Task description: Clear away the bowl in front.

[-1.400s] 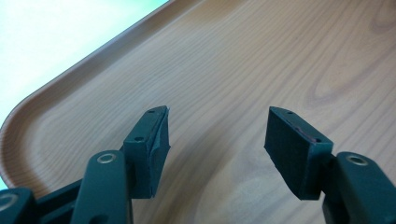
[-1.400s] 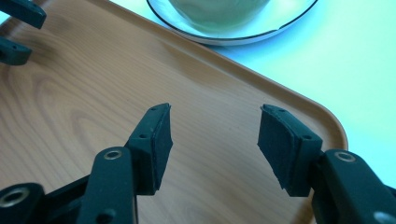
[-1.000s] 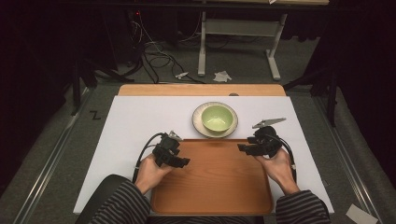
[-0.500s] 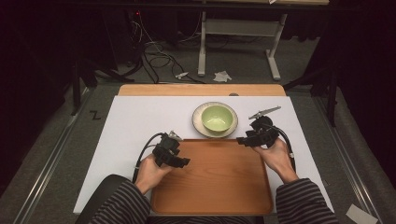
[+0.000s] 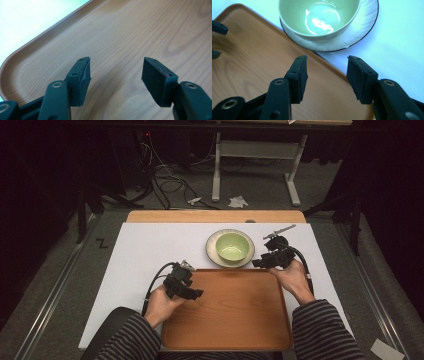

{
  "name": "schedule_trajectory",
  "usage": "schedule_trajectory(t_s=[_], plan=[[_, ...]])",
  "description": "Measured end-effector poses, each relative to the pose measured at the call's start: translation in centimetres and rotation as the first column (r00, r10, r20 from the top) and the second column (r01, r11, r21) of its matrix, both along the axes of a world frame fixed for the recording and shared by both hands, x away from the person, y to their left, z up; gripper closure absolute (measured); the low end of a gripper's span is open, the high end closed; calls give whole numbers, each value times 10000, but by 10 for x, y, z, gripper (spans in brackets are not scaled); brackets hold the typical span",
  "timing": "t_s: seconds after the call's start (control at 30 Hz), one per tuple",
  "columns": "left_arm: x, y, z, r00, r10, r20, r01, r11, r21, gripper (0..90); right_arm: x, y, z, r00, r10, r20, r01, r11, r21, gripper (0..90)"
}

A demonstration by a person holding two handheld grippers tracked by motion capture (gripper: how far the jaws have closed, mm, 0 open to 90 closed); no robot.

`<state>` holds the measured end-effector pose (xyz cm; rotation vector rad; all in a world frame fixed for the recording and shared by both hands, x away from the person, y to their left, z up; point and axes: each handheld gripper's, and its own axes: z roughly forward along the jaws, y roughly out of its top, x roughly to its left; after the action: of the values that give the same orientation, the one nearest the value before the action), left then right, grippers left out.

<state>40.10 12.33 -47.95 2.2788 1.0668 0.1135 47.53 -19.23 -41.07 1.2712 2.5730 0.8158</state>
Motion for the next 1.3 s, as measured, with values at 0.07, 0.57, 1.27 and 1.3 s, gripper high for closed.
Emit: schedule_trajectory(t_s=[0.07, 0.57, 1.27, 1.3], plan=[[0, 0, 0, 10000, 3, 1, -3, 10000, -2, 399, 2, 0, 0, 10000, 7, 4, -7, 10000, 33, 529], [0, 0, 0, 10000, -18, -21, 18, 10000, 21, 399, 28, 3, 0, 9986, -447, -289, 442, 9989, -185, 536], [-1, 0, 0, 9999, -98, -34, 98, 9999, 31, 399, 62, 22, -2, 9948, -823, -603, 783, 9947, -665, 550], [-1, 0, 0, 9999, -99, -38, 100, 9999, 31, 399, 63, 23, -2, 9949, -802, -614, 760, 9948, -676, 550]])
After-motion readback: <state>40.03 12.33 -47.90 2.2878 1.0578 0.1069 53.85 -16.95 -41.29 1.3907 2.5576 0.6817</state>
